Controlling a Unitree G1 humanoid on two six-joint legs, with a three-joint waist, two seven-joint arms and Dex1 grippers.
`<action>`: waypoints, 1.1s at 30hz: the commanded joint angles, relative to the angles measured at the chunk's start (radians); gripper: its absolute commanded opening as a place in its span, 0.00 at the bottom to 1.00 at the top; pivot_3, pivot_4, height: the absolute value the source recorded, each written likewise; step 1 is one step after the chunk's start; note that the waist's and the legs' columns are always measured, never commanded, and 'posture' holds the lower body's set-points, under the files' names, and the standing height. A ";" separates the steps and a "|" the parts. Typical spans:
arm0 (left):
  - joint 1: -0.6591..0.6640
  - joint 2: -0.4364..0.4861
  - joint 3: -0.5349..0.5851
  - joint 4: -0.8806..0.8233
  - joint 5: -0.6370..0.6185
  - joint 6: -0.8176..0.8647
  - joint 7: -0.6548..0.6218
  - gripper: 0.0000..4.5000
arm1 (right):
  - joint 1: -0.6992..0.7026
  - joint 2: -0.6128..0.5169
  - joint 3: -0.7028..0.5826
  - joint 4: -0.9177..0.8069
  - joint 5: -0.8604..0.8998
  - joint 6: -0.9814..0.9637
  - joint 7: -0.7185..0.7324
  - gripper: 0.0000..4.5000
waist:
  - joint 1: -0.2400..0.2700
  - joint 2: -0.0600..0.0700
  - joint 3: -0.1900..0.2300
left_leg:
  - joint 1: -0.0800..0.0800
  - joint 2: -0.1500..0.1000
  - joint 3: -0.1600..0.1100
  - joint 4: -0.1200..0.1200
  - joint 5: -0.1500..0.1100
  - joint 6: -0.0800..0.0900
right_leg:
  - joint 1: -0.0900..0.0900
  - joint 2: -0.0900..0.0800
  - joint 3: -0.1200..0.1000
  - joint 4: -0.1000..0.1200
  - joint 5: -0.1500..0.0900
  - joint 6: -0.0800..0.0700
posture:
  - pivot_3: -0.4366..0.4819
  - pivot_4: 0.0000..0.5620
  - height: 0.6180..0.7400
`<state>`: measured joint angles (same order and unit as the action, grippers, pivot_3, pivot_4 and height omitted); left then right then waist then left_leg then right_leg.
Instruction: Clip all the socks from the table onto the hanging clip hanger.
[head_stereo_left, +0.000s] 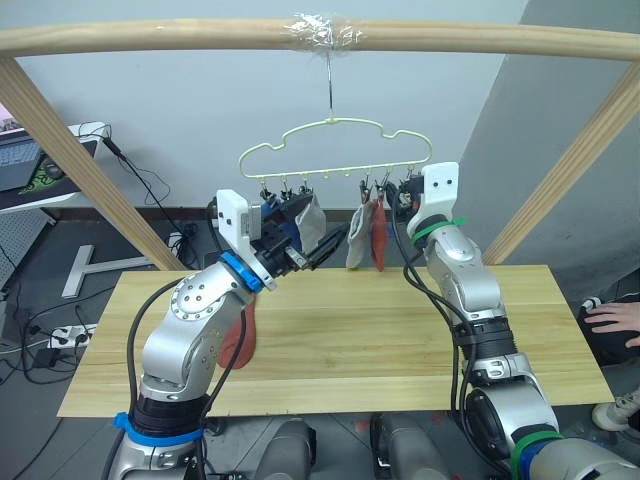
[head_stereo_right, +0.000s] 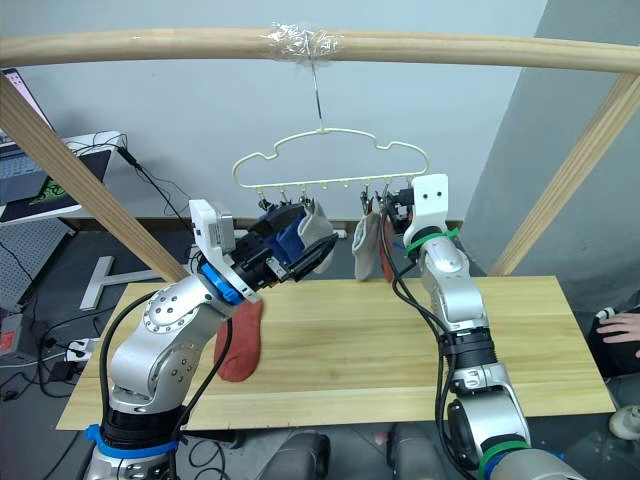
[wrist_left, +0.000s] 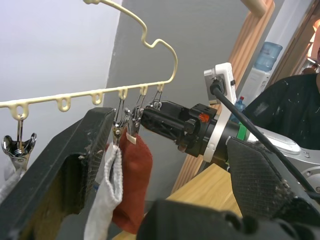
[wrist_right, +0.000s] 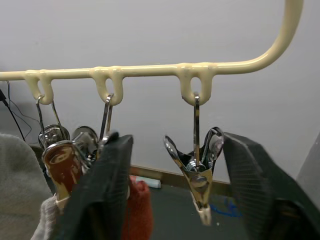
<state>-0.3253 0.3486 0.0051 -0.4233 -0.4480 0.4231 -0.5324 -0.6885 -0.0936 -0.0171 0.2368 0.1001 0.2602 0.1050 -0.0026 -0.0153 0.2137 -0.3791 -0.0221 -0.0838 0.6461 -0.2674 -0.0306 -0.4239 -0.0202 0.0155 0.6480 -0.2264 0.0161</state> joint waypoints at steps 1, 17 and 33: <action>-0.017 -0.002 -0.001 -0.036 0.000 -0.017 0.005 0.92 | -0.033 0.005 -0.008 -0.023 -0.002 -0.014 -0.005 0.60 | 0.000 0.000 0.000 | 0.000 0.000 0.000 0.000 0.000 0.000 | 0.000 0.000 0.000 0.000 0.000 0.000 | 0.57 0.37 1.00; -0.029 0.000 0.002 -0.038 -0.003 -0.013 0.005 0.92 | -0.061 0.031 -0.024 0.009 0.018 -0.021 -0.002 0.57 | 0.000 0.000 0.000 | 0.000 0.000 0.000 0.000 0.000 0.000 | 0.000 0.000 0.000 0.000 0.000 0.000 | 0.58 0.37 1.00; 0.062 0.004 0.038 -0.034 0.002 -0.001 0.035 0.92 | -0.042 -0.018 -0.031 -0.021 0.023 0.004 0.072 0.00 | -0.001 0.000 0.000 | 0.000 0.000 0.000 0.000 0.000 0.000 | 0.000 0.000 0.000 0.000 0.000 0.000 | 0.57 0.37 1.00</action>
<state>-0.3020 0.3494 0.0102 -0.4359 -0.4484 0.4244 -0.5172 -0.7260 -0.0822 -0.0375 0.2633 0.1046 0.2630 0.1403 -0.0033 -0.0152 0.2137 -0.3786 -0.0222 -0.0833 0.6457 -0.2675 -0.0305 -0.4239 -0.0202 0.0157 0.6475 -0.2264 0.0161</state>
